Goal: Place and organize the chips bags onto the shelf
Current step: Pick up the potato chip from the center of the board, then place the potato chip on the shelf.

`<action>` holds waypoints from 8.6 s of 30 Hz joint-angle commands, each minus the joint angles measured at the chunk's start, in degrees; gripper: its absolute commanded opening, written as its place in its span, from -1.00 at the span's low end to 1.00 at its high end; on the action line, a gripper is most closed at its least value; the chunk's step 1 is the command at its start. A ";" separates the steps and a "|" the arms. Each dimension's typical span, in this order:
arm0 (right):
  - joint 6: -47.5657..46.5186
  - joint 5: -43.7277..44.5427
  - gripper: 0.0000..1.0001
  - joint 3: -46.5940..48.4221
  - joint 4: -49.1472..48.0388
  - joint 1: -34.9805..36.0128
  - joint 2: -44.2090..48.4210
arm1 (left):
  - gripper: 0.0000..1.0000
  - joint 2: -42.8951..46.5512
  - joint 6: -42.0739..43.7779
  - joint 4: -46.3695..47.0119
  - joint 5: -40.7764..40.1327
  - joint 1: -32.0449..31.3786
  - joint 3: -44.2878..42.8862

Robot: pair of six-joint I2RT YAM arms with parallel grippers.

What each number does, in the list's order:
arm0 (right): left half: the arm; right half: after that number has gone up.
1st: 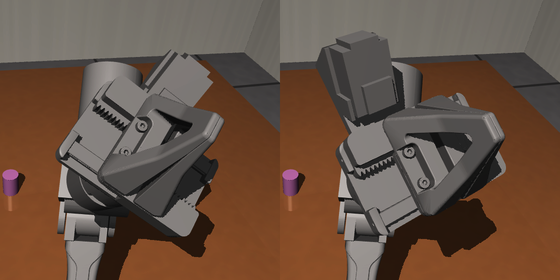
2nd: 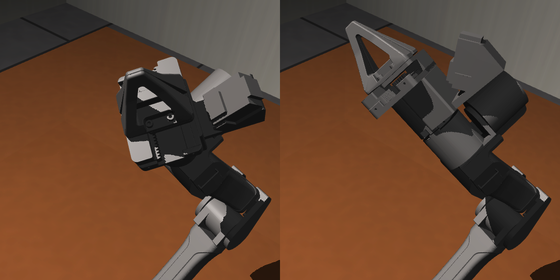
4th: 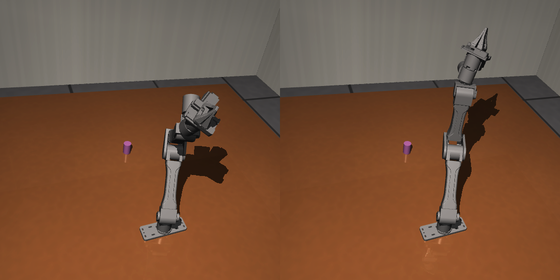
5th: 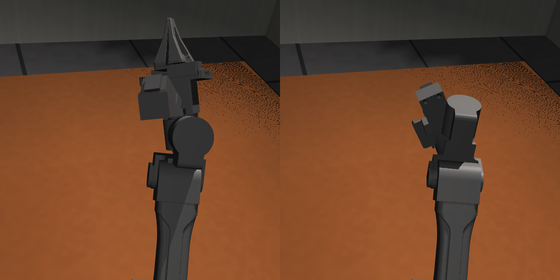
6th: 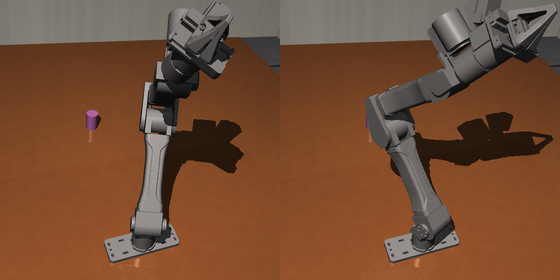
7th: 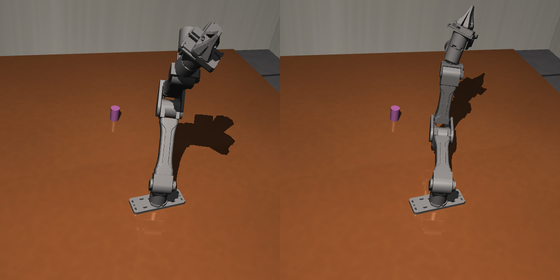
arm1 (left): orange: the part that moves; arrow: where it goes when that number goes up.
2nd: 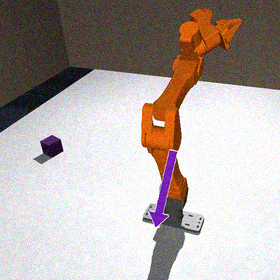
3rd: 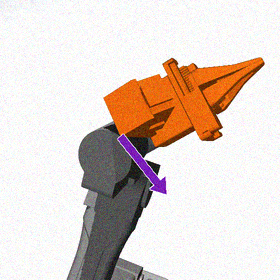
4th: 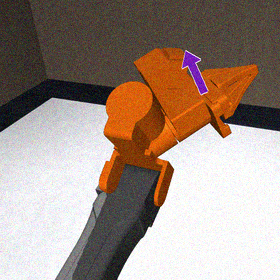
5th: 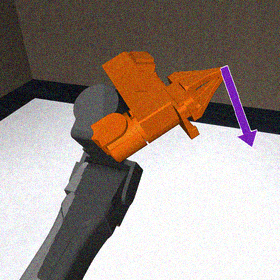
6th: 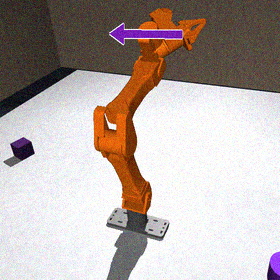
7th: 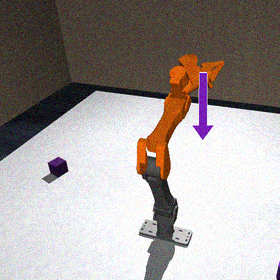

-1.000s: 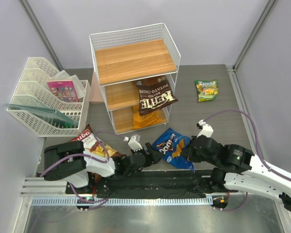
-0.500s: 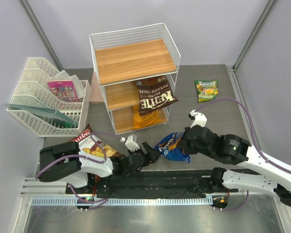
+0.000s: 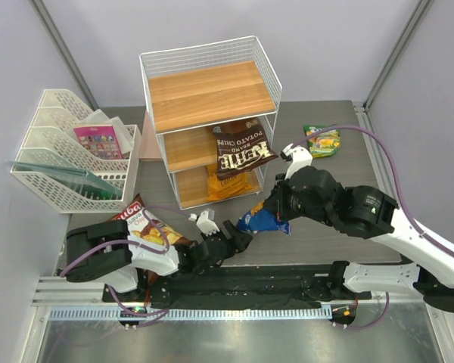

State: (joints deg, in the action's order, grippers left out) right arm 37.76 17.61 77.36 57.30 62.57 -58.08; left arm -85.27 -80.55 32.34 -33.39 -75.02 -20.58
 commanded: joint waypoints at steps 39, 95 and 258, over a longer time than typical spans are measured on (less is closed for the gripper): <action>-30.36 3.39 -0.98 60.63 -0.69 3.44 -29.81 | 0.57 -6.66 1.45 -8.08 5.00 0.14 1.07; -66.41 18.34 -0.99 66.43 -46.40 0.55 -39.47 | 0.52 -12.46 2.77 -6.32 9.57 0.14 -1.66; -21.40 18.41 -0.98 -12.40 -87.32 -5.01 -9.51 | 0.52 -20.37 5.85 -2.55 18.36 -0.30 -4.91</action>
State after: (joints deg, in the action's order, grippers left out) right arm 14.28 30.98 69.25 -24.56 55.79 -70.89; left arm -100.57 -77.17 47.29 -18.20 -74.67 -28.42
